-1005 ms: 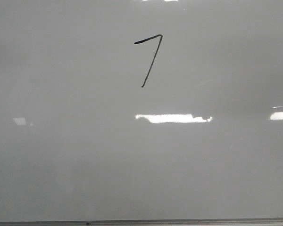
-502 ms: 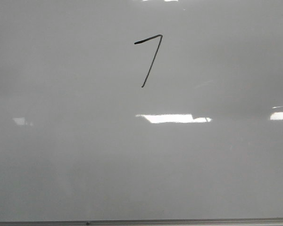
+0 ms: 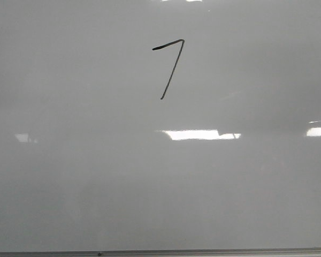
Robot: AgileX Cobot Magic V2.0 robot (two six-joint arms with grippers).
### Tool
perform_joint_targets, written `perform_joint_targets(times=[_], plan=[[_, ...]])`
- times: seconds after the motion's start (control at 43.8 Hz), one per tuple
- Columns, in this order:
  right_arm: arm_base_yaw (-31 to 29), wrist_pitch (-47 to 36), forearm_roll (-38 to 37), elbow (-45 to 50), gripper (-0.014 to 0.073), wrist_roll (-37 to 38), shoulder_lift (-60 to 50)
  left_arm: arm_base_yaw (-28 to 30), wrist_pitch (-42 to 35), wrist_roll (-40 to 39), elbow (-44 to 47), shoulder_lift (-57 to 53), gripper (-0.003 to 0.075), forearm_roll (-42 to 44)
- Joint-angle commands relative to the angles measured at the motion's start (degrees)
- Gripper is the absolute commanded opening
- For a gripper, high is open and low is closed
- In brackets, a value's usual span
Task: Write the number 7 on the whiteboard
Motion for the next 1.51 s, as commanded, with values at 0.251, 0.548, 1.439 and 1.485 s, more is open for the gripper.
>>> perform_joint_targets(times=[0.251, 0.548, 1.439, 1.485], plan=[[-0.21, -3.24, -1.7, -1.22, -0.0118, 0.0, 0.44, 1.41, -4.63, 0.16, -0.75, -1.89, -0.002, 1.03], [-0.21, -3.12, -1.7, -1.22, -0.0118, 0.0, 0.44, 18.59, -24.59, 0.93, 20.59, -21.0, -0.002, 0.44], [-0.21, -2.88, -1.7, -1.22, -0.0118, 0.0, 0.44, 29.85, -45.95, 0.93, 46.32, -39.94, -0.002, -0.1], [-0.21, -2.75, -1.7, -1.22, -0.0118, 0.0, 0.44, 29.85, -45.95, 0.93, 46.32, -39.94, -0.002, 0.32]])
